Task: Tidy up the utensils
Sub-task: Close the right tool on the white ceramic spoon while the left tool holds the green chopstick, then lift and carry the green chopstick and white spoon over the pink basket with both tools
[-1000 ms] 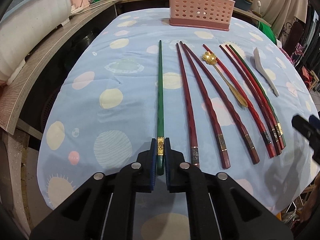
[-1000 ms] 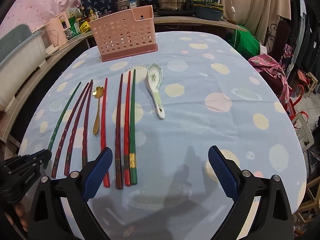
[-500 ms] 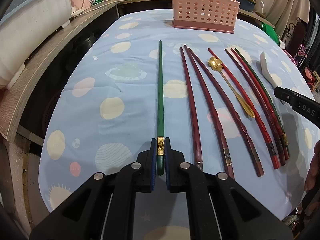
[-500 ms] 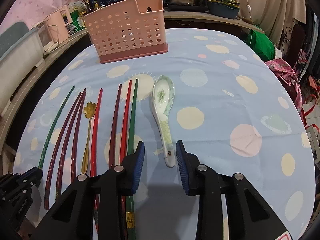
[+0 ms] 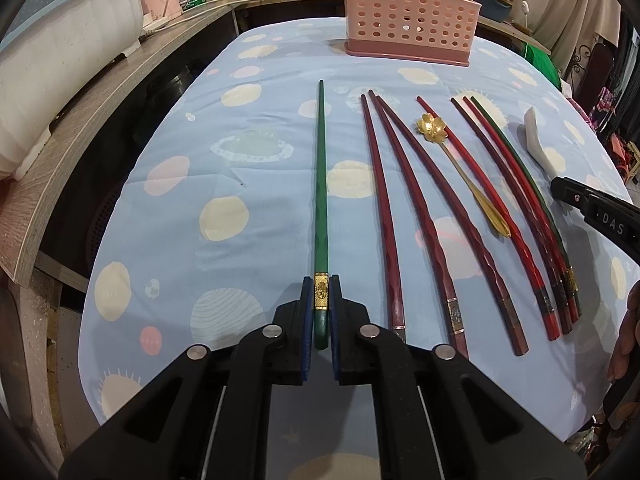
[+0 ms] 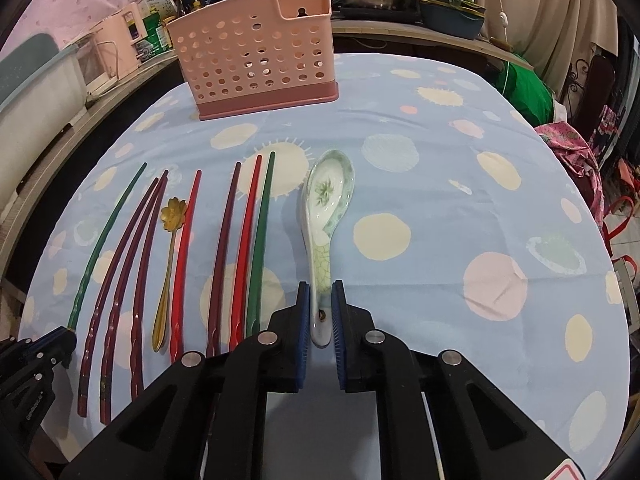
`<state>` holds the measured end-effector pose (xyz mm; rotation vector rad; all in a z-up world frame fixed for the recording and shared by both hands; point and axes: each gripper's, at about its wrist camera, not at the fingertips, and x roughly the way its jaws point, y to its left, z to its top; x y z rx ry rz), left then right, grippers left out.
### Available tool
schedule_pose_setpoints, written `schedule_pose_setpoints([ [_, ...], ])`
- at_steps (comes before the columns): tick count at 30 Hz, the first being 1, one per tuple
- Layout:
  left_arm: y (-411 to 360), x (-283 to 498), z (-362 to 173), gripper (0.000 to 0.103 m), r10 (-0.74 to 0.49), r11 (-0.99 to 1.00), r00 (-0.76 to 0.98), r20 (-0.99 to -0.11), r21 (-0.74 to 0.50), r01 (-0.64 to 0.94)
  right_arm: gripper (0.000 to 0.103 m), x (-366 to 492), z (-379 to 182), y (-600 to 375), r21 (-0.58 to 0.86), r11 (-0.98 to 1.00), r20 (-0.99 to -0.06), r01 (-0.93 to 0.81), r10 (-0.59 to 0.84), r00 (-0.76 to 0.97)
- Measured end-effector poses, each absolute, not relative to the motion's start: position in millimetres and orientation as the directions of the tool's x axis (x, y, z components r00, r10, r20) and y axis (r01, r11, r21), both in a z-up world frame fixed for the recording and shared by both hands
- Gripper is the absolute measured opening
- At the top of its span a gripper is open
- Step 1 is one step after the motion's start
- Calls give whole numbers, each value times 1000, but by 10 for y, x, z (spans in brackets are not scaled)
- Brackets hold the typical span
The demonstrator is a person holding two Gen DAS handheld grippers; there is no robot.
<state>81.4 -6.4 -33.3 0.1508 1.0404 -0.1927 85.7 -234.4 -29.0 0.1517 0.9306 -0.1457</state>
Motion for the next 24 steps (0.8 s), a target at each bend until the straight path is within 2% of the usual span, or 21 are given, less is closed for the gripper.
schedule_pose_setpoints([
  [11,-10,739,-247,7,-111,973,480,-870,2,229,9,685,91,-2263,92,982,-767,167,-37,641],
  [24,58,787,292,7,-195,969,546,-815,-74,236,6,609,605,-2298,125,980,-698,156,-25,715],
])
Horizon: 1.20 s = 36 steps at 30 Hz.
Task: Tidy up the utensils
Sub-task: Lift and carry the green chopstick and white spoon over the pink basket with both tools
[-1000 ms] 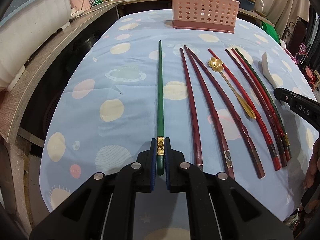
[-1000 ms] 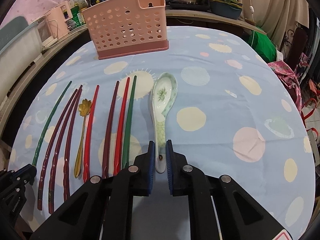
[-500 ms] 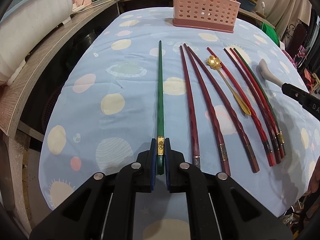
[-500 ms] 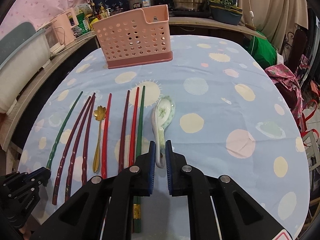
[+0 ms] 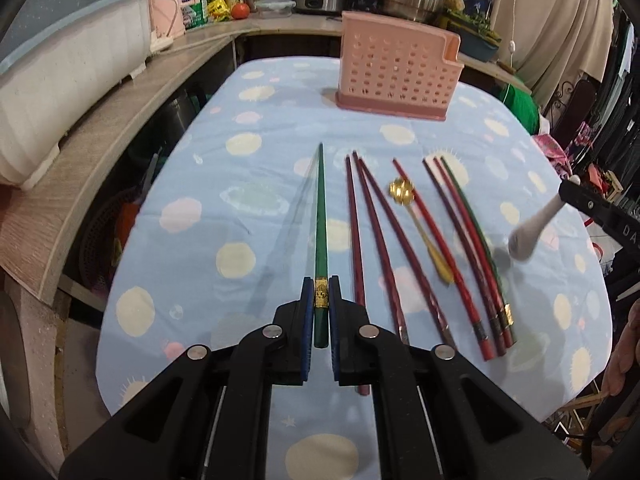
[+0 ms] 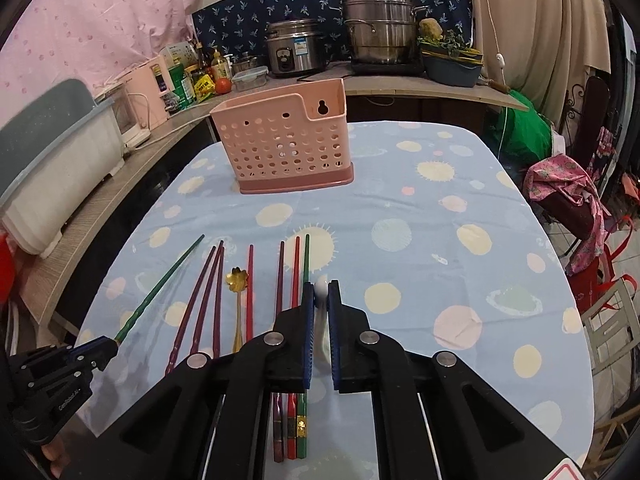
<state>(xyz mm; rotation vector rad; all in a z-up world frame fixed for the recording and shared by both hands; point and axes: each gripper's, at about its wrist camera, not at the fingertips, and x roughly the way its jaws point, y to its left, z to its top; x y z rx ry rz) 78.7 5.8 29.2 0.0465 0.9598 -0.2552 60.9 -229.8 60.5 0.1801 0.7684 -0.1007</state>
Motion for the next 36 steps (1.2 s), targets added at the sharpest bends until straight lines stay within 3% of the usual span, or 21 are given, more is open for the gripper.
schedule_pose_setpoints([
  [10,145,977,798,7,-235,964,599,-765,-104,245,6,686,900,-2359,174,975,-660,136,13,751],
  [24,-73,1932,2269,7,-260,962,783,-565,-81,262,6,1488,1569,-2615,247,965,-560,85,71,826],
  [30,-205,2204,2968,7,-303,953,853,-425,-121,278,6,1969,1824,-2764,298,952,-507,66,99,856],
  [36,-415,2509,3291,7,-315,949,895,-317,-137,285,6,2447,1937,-2862,322,945,-474,59,107,874],
])
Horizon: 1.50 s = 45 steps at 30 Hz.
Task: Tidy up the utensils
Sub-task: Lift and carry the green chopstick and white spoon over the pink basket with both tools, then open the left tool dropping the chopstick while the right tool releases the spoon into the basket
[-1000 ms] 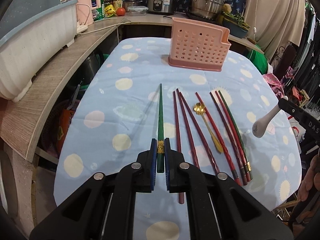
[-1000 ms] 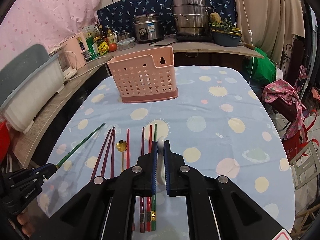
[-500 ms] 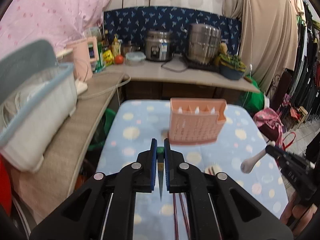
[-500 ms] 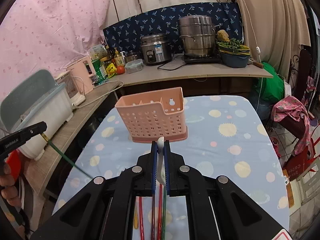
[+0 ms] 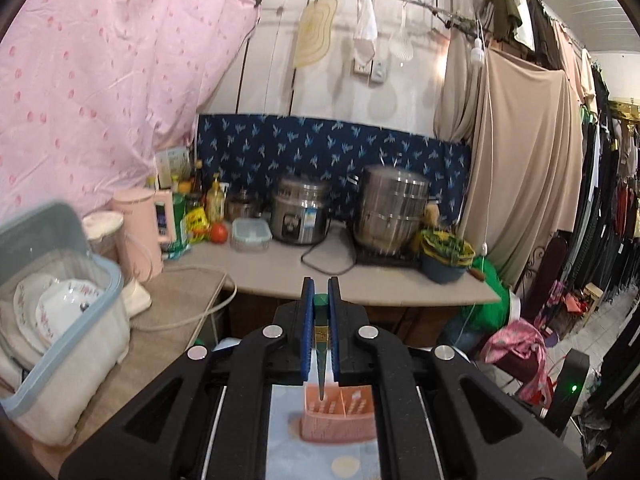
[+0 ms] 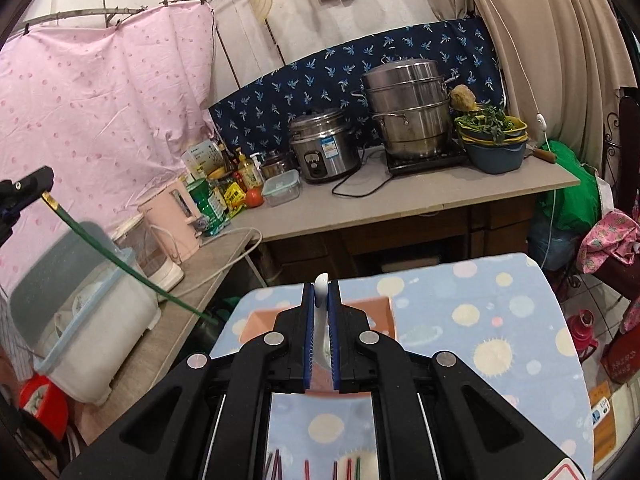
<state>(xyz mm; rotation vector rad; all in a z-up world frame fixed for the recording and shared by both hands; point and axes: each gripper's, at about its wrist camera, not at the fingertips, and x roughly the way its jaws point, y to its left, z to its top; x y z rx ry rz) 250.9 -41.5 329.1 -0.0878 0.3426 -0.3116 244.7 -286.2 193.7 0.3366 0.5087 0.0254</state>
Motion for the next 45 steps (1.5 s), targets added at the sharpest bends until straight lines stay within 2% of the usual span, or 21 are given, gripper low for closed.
schedule_pose_setpoints([
  [3,-501,2689,3274,7,-326,945,894,-308,-144,295,7,2654,1872,-2919,344,937,-482,61,121,868],
  [16,-758,3260,2655,7,-312,950,862,-399,-146,277,7,3082,1238,-3039,378,921,-568,96,148,810],
  [27,-784,3272,2915,7,-328,944,885,-330,-142,297,7,3152,1157,-3085,373,922,-567,101,140,812],
  [36,-870,3429,2237,8,-241,970,861,-448,-73,233,11,3112,1000,-3095,368,922,-597,121,135,791],
  [38,-883,3379,2153,14,-216,974,860,-461,-42,222,14,3060,1027,-3073,358,926,-597,123,126,792],
  [40,-882,3294,2094,34,-201,976,860,-469,-23,215,21,2980,1073,-3065,357,925,-590,127,118,799],
  [42,-867,3229,2072,41,-187,979,862,-472,-15,204,31,2891,1124,-3060,361,924,-578,129,113,808],
  [45,-838,3097,2061,44,-176,980,859,-481,-3,200,35,2721,1213,-3031,365,923,-560,124,111,821],
])
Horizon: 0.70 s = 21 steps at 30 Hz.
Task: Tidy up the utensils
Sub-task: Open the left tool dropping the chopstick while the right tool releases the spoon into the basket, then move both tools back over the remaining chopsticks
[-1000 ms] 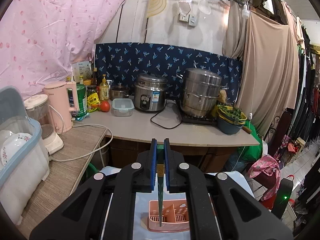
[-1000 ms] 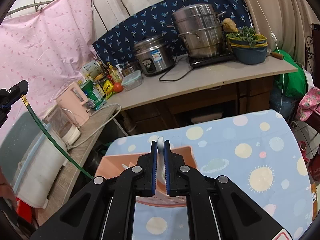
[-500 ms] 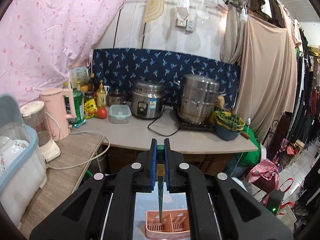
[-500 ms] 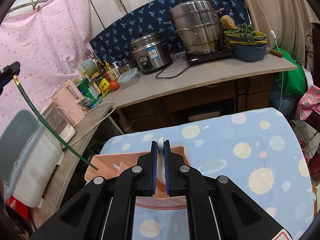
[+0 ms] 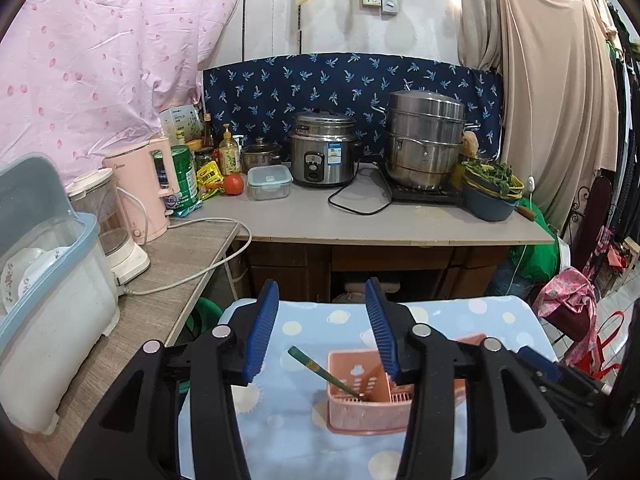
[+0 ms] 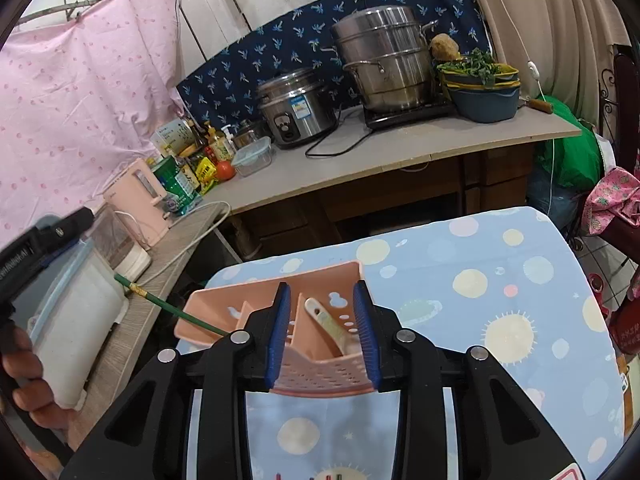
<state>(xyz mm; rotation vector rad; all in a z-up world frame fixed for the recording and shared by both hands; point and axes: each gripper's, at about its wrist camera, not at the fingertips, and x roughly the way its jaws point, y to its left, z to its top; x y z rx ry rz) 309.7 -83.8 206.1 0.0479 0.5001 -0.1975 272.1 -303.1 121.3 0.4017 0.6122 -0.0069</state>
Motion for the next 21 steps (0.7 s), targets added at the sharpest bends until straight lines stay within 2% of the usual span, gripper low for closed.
schedule_pose_setpoints([
  [9,-762,2573,1986,49,-117,984,861,-495,61,169,44,2094,1363,-2802,335,937,-543,103,103,834],
  [21,-641,1907,1742,49,-119,981,834,-539,68,183,46,1340,1287,-2549,288,953,-565,94,90,820],
])
